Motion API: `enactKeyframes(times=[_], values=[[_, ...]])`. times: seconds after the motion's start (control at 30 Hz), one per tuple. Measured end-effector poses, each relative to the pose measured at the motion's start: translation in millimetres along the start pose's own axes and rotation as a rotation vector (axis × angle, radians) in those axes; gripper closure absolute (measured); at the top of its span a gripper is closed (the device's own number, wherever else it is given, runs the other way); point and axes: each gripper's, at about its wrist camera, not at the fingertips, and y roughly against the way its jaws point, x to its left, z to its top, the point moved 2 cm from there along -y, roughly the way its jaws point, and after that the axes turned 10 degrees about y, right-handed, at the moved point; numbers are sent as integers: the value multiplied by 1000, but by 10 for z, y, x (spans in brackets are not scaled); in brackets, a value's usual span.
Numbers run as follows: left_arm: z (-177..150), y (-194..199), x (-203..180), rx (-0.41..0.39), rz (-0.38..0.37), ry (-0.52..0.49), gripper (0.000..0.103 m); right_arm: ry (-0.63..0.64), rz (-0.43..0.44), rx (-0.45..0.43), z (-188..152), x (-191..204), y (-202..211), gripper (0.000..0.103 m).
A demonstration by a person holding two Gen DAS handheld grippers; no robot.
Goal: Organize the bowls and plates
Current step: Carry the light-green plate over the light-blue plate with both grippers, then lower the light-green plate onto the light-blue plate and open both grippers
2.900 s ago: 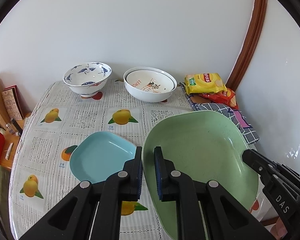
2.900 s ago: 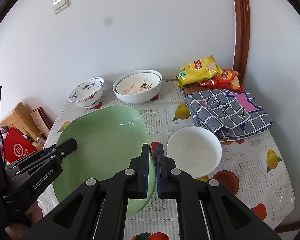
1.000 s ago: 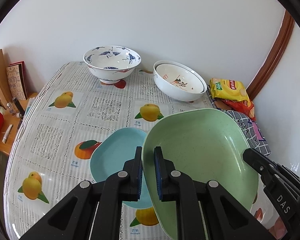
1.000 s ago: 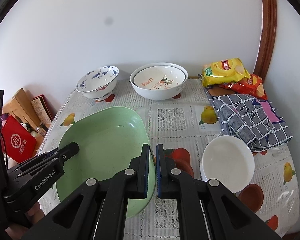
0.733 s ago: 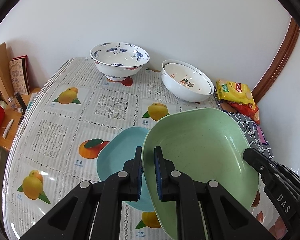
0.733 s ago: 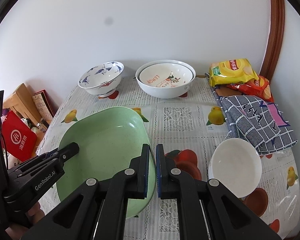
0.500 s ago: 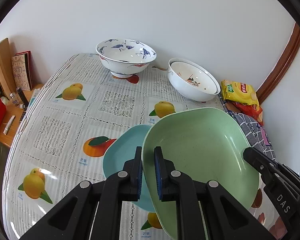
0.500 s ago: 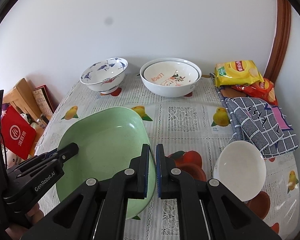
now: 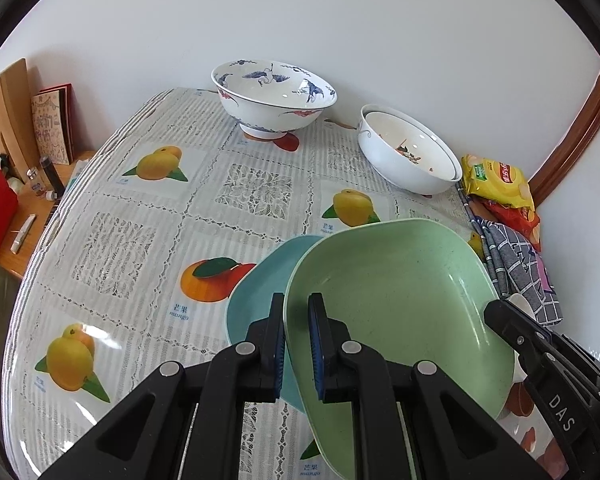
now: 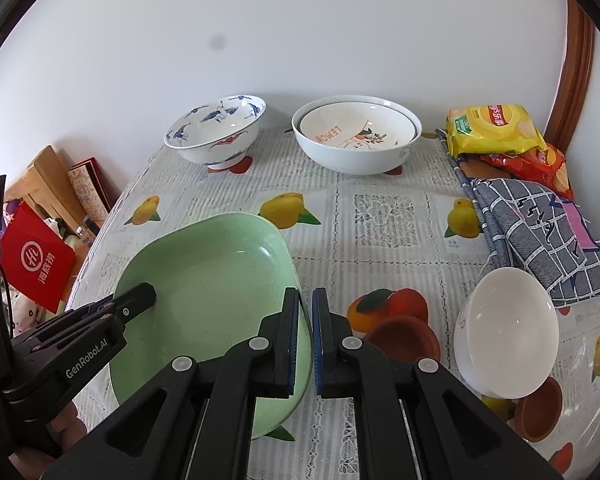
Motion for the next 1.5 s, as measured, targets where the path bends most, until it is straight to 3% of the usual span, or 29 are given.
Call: enactKeyframes(times=[0.9, 1.5], values=[[-35, -218, 279, 42, 124, 10, 92, 40, 95, 109, -100, 192, -557, 95], [-10, -396, 382, 47, 98, 44, 90, 144, 99, 98, 206, 245, -966, 89]])
